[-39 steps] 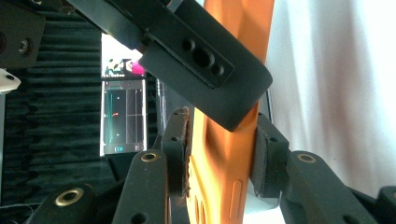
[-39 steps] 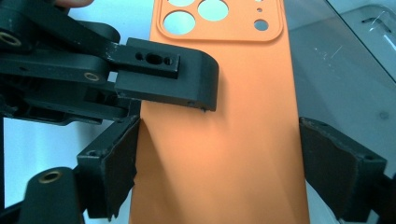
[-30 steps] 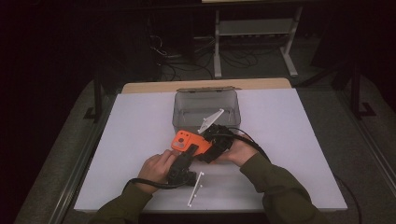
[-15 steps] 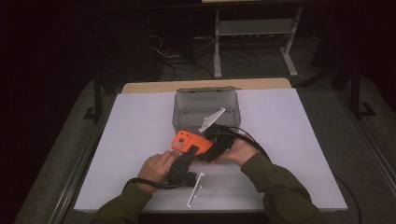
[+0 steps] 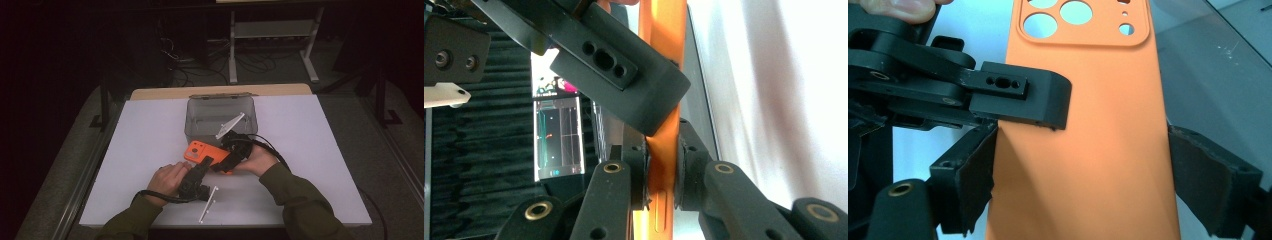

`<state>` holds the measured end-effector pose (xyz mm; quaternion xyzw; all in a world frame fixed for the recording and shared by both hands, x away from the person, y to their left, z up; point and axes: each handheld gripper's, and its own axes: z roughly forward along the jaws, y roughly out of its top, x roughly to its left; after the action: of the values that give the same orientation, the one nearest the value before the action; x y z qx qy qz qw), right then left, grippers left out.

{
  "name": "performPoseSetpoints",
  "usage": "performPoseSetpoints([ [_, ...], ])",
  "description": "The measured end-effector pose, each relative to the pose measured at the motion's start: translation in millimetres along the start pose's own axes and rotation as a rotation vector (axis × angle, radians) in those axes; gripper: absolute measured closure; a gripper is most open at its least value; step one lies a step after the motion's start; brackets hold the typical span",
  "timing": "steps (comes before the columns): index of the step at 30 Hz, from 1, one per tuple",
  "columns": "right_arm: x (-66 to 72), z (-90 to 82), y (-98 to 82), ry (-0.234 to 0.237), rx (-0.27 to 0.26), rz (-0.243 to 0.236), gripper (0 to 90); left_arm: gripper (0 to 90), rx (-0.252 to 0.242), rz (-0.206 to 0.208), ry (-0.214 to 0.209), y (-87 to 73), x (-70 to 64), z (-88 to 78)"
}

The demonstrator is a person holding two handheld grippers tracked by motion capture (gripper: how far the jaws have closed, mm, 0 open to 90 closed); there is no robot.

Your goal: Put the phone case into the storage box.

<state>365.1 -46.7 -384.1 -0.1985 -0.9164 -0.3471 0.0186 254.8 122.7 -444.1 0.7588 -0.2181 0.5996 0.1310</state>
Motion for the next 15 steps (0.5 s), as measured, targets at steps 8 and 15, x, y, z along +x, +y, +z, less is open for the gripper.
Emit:
performPoseSetpoints([
  [8,-2.3,0.8,-2.4,0.03,-0.002,0.019,15.3,79.4,-0.006,0.007,-0.015,0.7,1.5,-1.1],
  [15,-0.3,-5.4,-2.3,0.023,-0.026,0.011,15.1,79.6,0.002,0.001,-0.01,-1.3,4.6,-2.5],
])
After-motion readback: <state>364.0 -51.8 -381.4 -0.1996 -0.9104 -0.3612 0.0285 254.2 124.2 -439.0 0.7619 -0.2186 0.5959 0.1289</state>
